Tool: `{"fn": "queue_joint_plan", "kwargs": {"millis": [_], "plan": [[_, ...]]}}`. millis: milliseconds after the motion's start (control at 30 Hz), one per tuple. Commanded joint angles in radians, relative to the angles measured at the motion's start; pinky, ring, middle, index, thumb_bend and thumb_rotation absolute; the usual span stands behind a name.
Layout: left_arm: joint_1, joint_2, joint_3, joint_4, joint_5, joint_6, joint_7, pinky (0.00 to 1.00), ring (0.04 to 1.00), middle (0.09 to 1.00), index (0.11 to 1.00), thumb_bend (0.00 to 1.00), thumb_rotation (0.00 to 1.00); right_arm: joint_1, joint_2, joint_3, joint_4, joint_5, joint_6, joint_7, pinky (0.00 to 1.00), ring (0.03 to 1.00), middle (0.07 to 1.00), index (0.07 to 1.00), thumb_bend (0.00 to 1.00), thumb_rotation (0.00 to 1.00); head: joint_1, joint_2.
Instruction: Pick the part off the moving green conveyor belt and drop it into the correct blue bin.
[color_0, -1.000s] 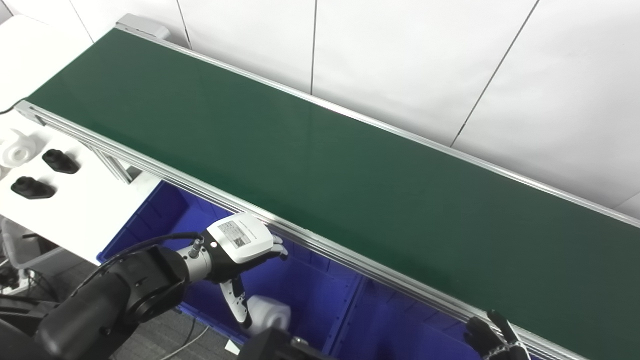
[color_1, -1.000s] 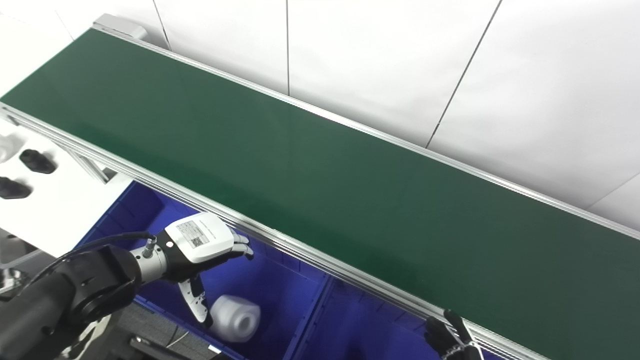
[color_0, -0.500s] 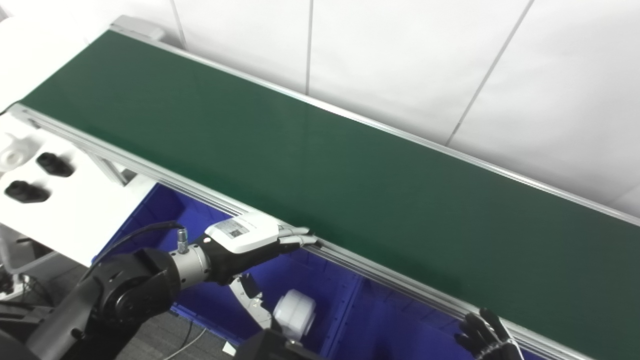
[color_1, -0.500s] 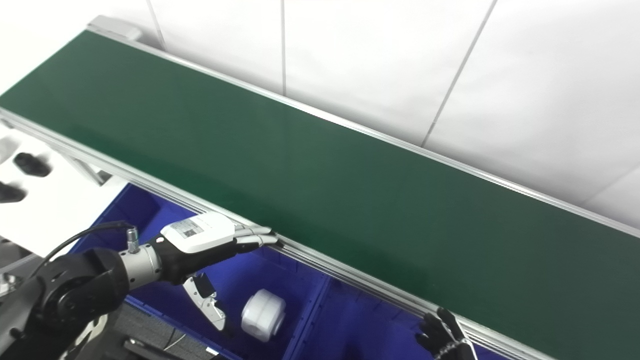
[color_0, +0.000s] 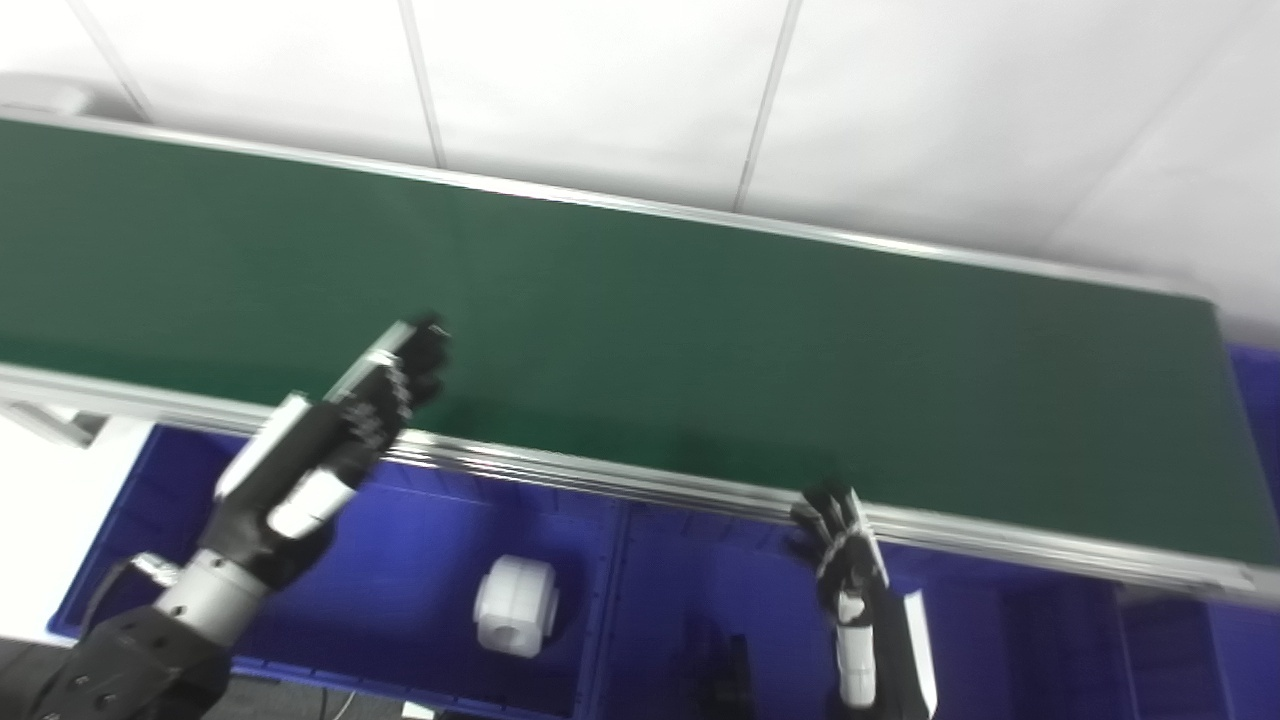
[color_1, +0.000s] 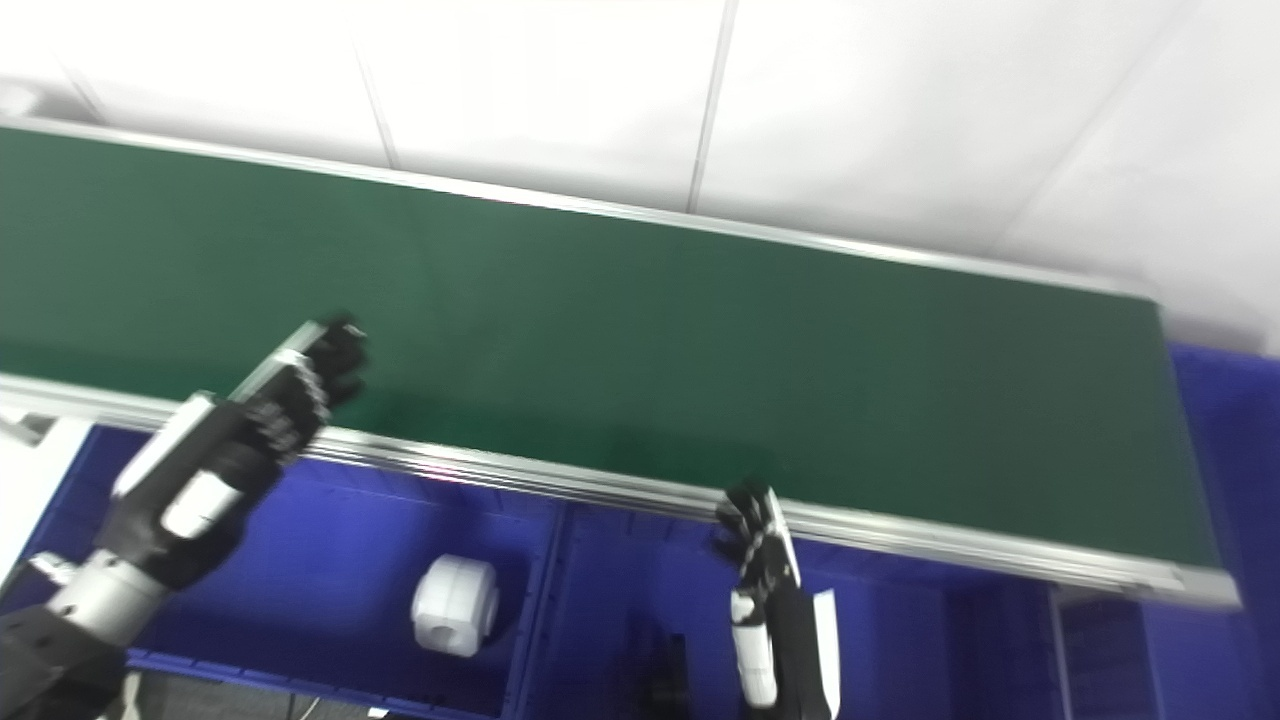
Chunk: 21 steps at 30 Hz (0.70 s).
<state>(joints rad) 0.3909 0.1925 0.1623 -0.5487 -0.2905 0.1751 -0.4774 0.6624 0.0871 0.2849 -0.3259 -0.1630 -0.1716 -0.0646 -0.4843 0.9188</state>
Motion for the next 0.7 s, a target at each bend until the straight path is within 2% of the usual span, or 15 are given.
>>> {"fn": "queue_joint_plan", "kwargs": {"millis": [0,67,267,367,467,633,667], "plan": [[-0.01,0.008,-0.029,-0.042,-0.013,0.003,0.023,1.0,1.0,1.0,1.0,0.99,0.79,0.028,0.104,0.073,-0.037,-0.02,-0.021,-0.03,0.92,0.909,0.924,0.944,0.93,0.96,-0.015,0.001],[-0.013,0.012,-0.049,-0.049,-0.012,0.003,0.039,1.0,1.0,1.0,1.0,0.99,0.8,0.03,0.11,0.081,-0.043,-0.028,-0.011,-0.043,0.94,0.91,0.925,0.943,0.93,0.96,-0.026,0.006],[-0.009,0.014,-0.103,-0.052,0.002,-0.022,0.069,1.0,1.0,1.0,1.0,0.98,0.81,0.026,0.091,0.082,-0.052,-0.041,-0.046,-0.068,0.88,0.902,0.924,0.956,0.87,0.98,-0.034,0.016],[-0.006,0.002,-0.125,-0.06,0.014,-0.027,0.09,1.0,1.0,1.0,1.0,0.98,0.81,0.023,0.077,0.074,-0.056,-0.044,-0.068,-0.079,0.88,0.895,0.915,0.957,0.86,0.98,-0.01,0.028],[0.009,-0.024,-0.146,-0.071,0.029,-0.048,0.119,1.0,1.0,1.0,1.0,0.96,0.81,0.025,0.061,0.067,-0.065,-0.038,-0.075,-0.082,0.87,0.893,0.911,0.954,0.86,0.97,0.026,0.036],[0.078,-0.097,-0.195,-0.12,0.091,-0.071,0.186,1.0,1.0,1.0,1.0,0.83,0.84,0.028,0.029,0.055,-0.08,-0.015,-0.084,-0.073,0.88,0.89,0.916,0.957,0.9,0.97,0.071,0.043],[0.094,-0.108,-0.206,-0.124,0.11,-0.084,0.196,1.0,1.0,1.0,1.0,0.81,0.84,0.03,0.023,0.052,-0.084,-0.009,-0.084,-0.072,0.88,0.887,0.912,0.956,0.91,0.97,0.1,0.043]]}}
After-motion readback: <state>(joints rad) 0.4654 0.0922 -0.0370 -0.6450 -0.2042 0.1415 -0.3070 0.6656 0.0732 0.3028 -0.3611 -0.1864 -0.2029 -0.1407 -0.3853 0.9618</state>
